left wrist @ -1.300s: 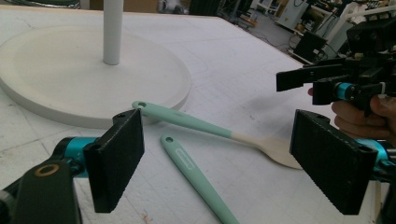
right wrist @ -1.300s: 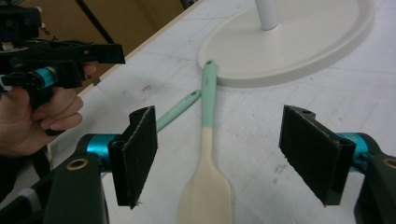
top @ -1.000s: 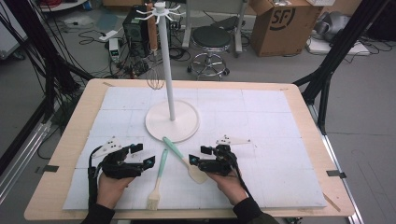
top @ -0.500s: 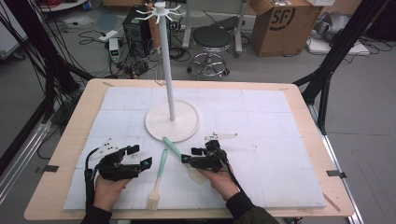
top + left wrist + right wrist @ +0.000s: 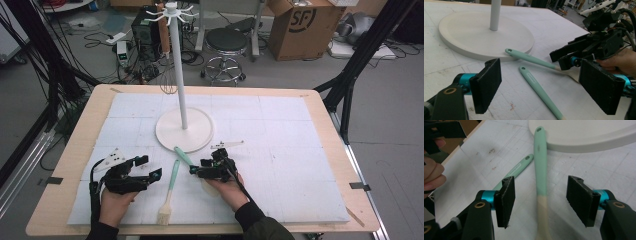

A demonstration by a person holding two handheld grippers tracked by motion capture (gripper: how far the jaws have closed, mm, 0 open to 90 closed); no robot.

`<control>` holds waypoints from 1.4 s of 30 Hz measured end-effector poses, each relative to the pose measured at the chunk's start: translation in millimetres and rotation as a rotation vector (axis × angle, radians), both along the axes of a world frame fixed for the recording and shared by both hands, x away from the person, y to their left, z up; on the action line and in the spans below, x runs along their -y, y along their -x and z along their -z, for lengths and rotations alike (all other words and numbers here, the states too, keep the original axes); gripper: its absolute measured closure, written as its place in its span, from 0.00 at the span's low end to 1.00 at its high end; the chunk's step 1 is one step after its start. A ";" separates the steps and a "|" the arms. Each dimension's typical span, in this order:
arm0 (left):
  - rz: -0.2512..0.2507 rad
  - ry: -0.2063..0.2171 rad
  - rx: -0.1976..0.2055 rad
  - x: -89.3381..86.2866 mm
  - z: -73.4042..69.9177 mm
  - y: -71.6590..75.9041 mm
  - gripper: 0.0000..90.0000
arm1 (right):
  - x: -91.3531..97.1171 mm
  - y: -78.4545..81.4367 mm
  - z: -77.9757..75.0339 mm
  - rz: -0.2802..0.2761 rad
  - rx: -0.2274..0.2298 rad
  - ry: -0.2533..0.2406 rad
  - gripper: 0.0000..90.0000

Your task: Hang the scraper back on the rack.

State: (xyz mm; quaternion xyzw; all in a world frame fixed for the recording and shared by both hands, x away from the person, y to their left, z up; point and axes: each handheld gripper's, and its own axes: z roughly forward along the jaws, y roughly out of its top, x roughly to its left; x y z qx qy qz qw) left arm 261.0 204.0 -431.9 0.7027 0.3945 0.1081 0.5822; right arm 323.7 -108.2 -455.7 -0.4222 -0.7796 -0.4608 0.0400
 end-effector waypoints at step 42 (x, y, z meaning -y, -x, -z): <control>0.004 0.047 -0.022 1.3 -0.5 -0.1 0.23 | -19.1 0.7 -3.0 -0.040 0.083 0.203 0.84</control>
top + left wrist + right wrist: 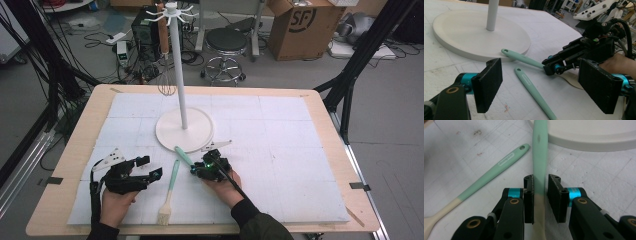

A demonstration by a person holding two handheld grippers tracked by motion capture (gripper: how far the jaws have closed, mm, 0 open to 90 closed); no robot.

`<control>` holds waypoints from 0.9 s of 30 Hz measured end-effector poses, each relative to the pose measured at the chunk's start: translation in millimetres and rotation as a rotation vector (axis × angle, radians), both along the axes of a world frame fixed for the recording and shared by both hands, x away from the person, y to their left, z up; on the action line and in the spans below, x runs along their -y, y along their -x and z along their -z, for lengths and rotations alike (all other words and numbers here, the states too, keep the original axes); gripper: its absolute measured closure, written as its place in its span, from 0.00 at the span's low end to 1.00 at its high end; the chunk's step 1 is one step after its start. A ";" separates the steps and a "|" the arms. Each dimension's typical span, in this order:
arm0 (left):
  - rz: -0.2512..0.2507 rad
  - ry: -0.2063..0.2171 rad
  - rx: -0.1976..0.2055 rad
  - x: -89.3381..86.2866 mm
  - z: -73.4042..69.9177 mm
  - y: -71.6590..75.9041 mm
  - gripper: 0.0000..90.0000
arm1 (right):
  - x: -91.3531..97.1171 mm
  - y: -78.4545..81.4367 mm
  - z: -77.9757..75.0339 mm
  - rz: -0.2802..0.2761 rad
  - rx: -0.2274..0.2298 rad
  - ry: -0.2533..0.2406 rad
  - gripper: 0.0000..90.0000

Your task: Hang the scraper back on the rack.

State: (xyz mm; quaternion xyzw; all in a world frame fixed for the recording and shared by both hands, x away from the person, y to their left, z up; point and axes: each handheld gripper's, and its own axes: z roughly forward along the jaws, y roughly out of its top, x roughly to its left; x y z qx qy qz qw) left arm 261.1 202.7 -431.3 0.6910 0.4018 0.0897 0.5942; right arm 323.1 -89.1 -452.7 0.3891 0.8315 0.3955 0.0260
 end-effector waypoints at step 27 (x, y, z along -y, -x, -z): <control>-0.041 0.003 0.005 -8.3 2.7 -0.8 0.25 | 24.2 -1.8 -27.3 0.074 0.075 -0.131 0.90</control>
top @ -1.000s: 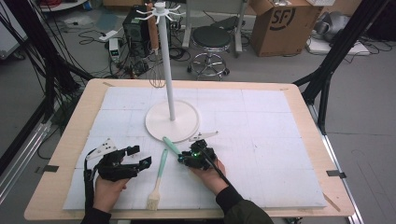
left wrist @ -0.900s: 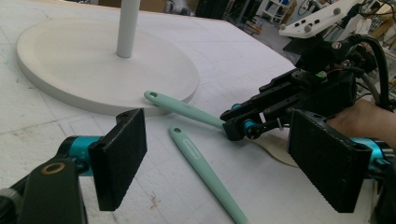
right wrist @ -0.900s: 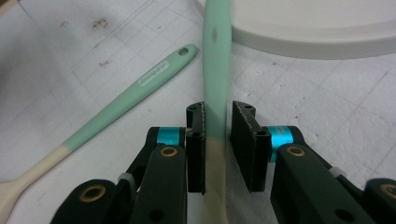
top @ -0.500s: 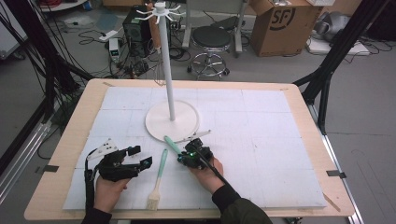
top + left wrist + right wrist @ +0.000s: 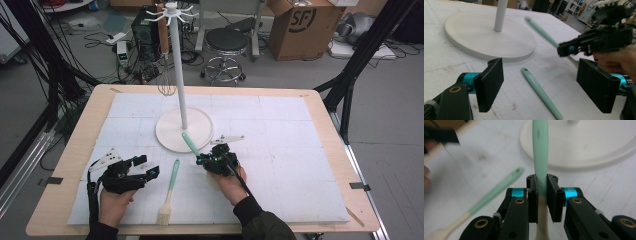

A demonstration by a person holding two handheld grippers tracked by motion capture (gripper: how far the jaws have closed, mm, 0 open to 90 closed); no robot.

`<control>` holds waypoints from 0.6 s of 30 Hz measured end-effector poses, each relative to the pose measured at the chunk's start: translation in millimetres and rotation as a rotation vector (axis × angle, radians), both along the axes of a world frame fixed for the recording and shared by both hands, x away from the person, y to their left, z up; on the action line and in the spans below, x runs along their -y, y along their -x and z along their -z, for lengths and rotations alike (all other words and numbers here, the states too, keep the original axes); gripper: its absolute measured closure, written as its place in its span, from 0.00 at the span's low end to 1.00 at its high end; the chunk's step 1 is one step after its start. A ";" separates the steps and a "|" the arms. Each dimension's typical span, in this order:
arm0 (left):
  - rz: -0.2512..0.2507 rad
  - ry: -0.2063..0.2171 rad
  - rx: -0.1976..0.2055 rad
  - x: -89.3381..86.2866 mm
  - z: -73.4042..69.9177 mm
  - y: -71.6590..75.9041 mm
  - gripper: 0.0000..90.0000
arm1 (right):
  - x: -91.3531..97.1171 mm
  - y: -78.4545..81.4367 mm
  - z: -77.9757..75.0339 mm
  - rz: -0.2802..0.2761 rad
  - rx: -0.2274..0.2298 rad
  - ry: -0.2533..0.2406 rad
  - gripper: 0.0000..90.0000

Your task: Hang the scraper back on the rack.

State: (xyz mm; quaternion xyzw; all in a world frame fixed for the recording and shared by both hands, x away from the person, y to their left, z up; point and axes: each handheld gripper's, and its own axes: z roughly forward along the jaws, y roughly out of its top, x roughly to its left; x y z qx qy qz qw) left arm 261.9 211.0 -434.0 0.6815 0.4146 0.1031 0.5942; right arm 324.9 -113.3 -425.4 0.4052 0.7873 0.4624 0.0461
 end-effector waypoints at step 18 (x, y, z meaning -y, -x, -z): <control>0.027 0.022 0.020 -0.9 -1.2 2.5 0.24 | 39.0 -6.8 -50.2 0.047 0.210 -0.327 0.91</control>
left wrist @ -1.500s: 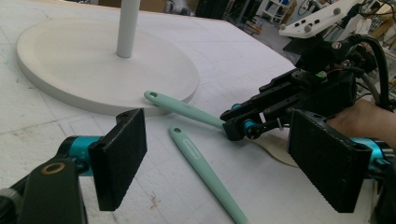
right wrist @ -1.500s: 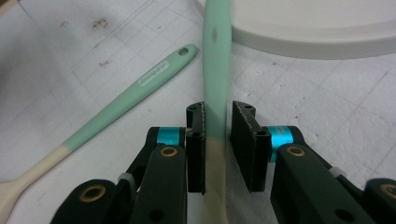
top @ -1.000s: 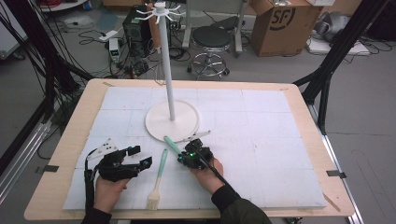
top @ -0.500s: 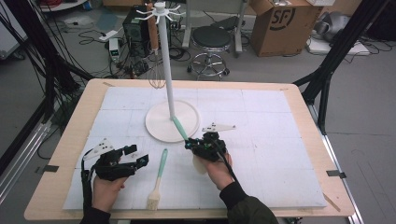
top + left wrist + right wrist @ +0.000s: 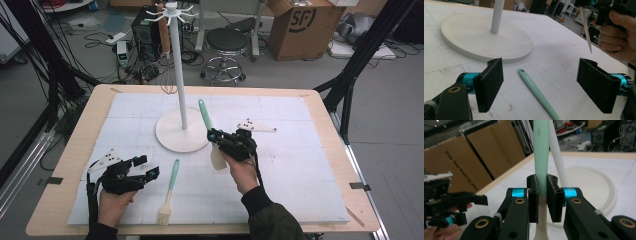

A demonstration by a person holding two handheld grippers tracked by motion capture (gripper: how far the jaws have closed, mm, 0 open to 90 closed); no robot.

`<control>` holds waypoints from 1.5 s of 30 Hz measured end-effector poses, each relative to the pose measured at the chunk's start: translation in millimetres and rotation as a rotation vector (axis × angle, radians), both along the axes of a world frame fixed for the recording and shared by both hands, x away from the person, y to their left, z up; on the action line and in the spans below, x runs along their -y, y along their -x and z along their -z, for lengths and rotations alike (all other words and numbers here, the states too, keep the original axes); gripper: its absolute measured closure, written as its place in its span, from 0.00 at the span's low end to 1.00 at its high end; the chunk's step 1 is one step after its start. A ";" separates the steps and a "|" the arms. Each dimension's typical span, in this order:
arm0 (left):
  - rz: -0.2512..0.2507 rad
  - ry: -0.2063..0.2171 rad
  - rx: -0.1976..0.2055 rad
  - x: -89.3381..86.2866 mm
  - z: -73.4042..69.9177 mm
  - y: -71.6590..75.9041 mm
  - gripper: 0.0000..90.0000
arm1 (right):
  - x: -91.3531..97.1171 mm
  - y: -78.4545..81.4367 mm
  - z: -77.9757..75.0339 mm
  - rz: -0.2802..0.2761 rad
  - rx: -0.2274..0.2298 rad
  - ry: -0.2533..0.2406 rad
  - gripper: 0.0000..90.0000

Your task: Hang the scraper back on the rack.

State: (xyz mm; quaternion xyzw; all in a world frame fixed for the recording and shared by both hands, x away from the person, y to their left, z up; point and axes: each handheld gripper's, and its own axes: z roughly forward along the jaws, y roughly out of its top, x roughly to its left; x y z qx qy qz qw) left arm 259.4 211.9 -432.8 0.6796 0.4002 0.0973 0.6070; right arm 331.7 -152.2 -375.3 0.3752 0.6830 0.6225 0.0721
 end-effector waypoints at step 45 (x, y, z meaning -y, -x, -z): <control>-0.043 -0.043 0.035 -12.2 1.6 9.2 0.25 | -30.5 -29.8 -127.2 -0.025 0.223 -0.222 0.95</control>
